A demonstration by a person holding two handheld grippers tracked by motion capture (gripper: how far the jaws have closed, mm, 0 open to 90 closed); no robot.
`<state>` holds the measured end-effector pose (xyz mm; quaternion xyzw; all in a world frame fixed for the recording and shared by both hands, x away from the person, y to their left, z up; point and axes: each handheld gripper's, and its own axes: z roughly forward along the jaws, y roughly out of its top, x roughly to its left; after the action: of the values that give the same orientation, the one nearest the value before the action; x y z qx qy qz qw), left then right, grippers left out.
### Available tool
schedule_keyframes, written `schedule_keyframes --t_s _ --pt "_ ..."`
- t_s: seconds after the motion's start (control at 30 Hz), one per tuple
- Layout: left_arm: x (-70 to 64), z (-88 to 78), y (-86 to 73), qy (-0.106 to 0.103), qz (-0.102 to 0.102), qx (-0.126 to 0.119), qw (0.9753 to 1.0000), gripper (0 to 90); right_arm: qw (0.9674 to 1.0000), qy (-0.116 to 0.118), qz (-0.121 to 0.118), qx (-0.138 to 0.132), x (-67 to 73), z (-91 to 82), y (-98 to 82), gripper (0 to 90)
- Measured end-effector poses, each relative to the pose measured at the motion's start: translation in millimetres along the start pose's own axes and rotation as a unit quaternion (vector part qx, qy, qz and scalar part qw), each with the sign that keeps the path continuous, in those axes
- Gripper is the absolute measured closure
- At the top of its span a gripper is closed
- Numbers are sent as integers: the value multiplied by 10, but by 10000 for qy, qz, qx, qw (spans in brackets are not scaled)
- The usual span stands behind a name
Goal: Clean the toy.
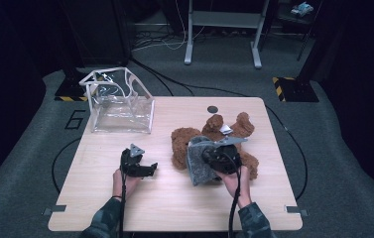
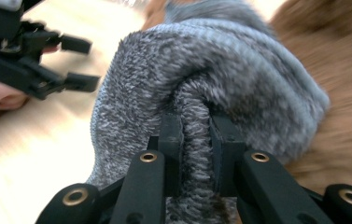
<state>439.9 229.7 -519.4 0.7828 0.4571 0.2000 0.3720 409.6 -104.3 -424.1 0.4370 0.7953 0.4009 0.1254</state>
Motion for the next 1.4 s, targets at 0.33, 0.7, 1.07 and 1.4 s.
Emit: schedule_keyframes --t_s 0.33,0.7,1.07,1.4 --pt "-433 -220 585 -276 238 -694 9969 127 9962 -784 225 -316 -394 -342 106 770" --pt "-1179 60 955 -249 911 -761 9926 131 9930 -1031 448 -355 -557 -379 36 770" --pt "-1197 331 932 -196 955 -491 9940 364 9930 -1041 473 -305 -567 -325 14 768" --pt "-1159 255 923 -395 993 -511 9930 508 9951 -957 19 -249 -323 -292 163 769"
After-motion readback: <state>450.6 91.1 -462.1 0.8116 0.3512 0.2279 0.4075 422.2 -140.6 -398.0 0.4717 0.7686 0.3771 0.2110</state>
